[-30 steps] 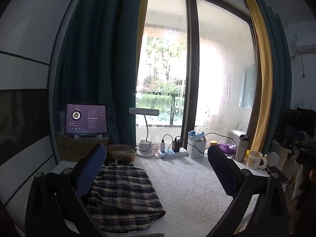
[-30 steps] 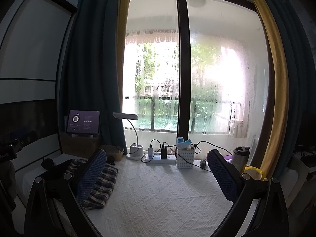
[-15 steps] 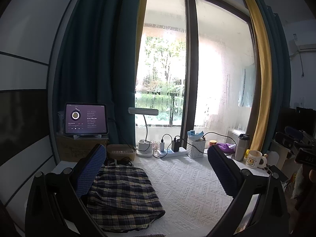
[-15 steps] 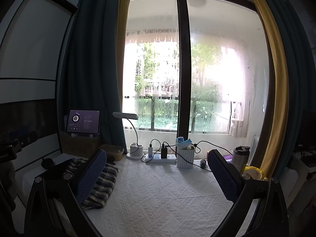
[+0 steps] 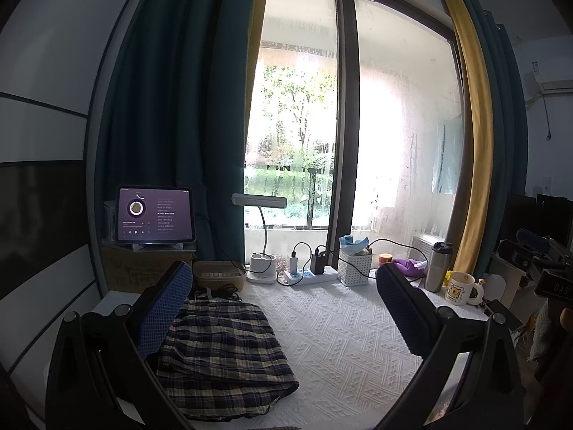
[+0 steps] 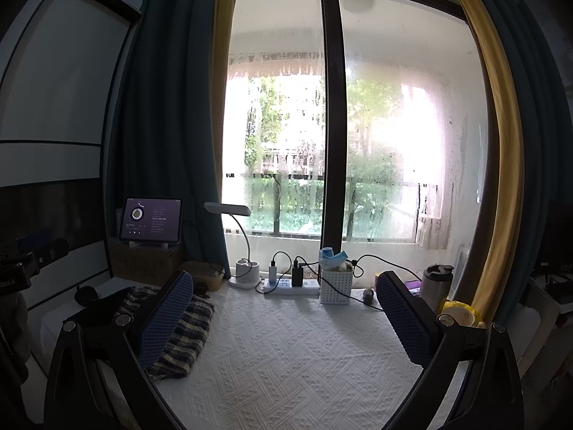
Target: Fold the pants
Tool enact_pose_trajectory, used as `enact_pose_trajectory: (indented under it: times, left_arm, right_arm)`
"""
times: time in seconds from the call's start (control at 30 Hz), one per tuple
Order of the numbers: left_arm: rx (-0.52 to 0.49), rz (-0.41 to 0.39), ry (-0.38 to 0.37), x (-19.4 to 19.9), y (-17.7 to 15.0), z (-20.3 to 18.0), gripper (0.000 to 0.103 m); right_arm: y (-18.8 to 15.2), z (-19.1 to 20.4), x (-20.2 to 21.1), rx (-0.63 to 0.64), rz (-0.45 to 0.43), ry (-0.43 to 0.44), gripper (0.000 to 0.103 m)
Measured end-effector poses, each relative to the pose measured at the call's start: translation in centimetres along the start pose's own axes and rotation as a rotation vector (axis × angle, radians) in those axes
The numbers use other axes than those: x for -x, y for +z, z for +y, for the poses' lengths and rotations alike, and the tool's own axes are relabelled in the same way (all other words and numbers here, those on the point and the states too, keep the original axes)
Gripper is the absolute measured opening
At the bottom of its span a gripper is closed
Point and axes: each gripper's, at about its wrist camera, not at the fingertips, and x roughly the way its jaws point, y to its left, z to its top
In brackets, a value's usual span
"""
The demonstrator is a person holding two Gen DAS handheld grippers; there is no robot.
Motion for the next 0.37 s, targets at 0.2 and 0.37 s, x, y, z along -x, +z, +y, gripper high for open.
enact_pose_trajectory:
  times: [0.2,0.37]
  left_arm:
    - [0.000,0.001,0.001,-0.02,-0.05,0.01,0.102]
    - [-0.013,0.004,-0.004,0.05,-0.35,-0.19,0.102]
  right_arm:
    - [-0.10,-0.13,-0.05,0.000,0.002,0.004,0.103]
    - [-0.15,-0.27,-0.13,0.001,0.004,0.005,0.103]
